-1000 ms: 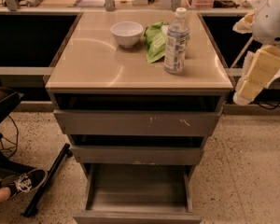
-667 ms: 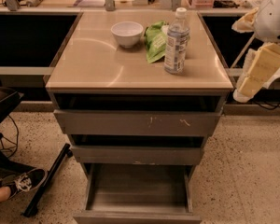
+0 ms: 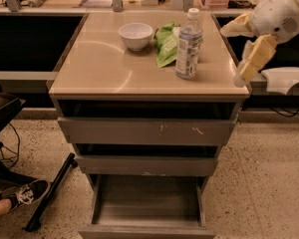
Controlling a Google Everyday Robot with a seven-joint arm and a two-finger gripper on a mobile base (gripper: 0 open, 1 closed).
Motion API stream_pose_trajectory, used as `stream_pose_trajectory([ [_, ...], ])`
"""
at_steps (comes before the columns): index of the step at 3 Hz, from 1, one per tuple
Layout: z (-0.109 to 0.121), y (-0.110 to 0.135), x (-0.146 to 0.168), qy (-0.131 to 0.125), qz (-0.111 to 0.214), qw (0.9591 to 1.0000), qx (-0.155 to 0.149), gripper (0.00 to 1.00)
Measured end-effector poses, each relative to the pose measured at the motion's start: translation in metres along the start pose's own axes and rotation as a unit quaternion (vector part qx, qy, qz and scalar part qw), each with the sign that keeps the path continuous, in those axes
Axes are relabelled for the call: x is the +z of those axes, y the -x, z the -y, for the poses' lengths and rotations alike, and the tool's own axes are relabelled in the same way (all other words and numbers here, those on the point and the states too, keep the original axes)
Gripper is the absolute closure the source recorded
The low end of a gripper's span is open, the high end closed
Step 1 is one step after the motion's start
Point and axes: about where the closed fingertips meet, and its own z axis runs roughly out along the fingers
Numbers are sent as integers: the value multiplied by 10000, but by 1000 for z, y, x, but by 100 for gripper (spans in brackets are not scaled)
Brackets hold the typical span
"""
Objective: Place blue plastic bottle into bottom drawer
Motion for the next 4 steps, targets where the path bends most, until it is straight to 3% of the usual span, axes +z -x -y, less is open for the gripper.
stream_pose_trajectory([
  [1, 48, 11, 29, 201, 942, 9951, 212, 0],
  [2, 72, 14, 41, 193, 1417, 9894, 237, 0],
  [3, 111, 15, 51, -191, 1556, 9872, 286, 0],
  [4, 111, 15, 51, -190, 1558, 9872, 287, 0],
])
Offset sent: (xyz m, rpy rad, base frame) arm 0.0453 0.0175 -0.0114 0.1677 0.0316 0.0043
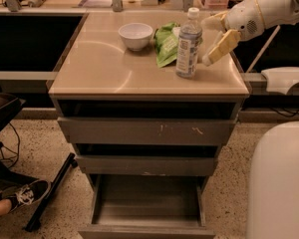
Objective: Place blue plastic bottle into bottom drawer
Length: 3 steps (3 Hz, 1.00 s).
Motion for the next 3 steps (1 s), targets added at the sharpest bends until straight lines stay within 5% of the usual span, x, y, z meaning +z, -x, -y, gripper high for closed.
stream_pose_trajectory([
  [2, 11, -14, 56, 380, 180, 9991, 53, 0],
  [3, 11, -14, 57, 383, 181, 9991, 56, 0],
])
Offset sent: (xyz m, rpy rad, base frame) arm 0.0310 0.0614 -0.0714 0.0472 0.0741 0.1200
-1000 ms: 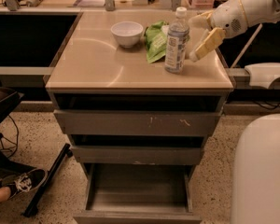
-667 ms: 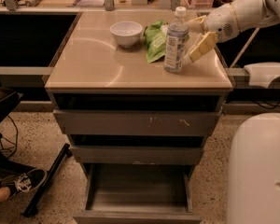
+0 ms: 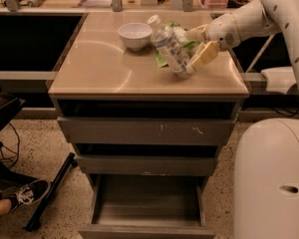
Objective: Place blue plastic bottle into bottom drawer
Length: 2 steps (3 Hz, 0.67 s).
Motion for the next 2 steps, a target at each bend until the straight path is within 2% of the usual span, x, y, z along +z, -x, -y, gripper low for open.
stream_pose_trajectory([
  [1, 0, 0, 0, 0, 0, 10000, 0, 19],
  [2, 0, 0, 0, 0, 0, 10000, 0, 42],
])
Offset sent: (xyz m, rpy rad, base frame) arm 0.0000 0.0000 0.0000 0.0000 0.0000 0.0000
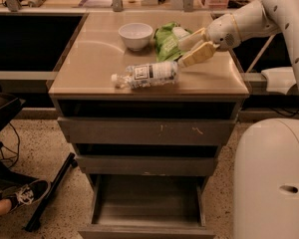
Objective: Place blue plastic bottle into bottom drawer
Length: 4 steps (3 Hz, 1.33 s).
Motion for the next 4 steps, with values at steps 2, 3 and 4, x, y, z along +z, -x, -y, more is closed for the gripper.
stream_pose_trajectory([
  [2, 0, 0, 0, 0, 0, 10000, 0, 16],
  [3, 0, 0, 0, 0, 0, 10000, 0, 0],
  [4, 0, 0, 0, 1, 0, 10000, 1, 0],
])
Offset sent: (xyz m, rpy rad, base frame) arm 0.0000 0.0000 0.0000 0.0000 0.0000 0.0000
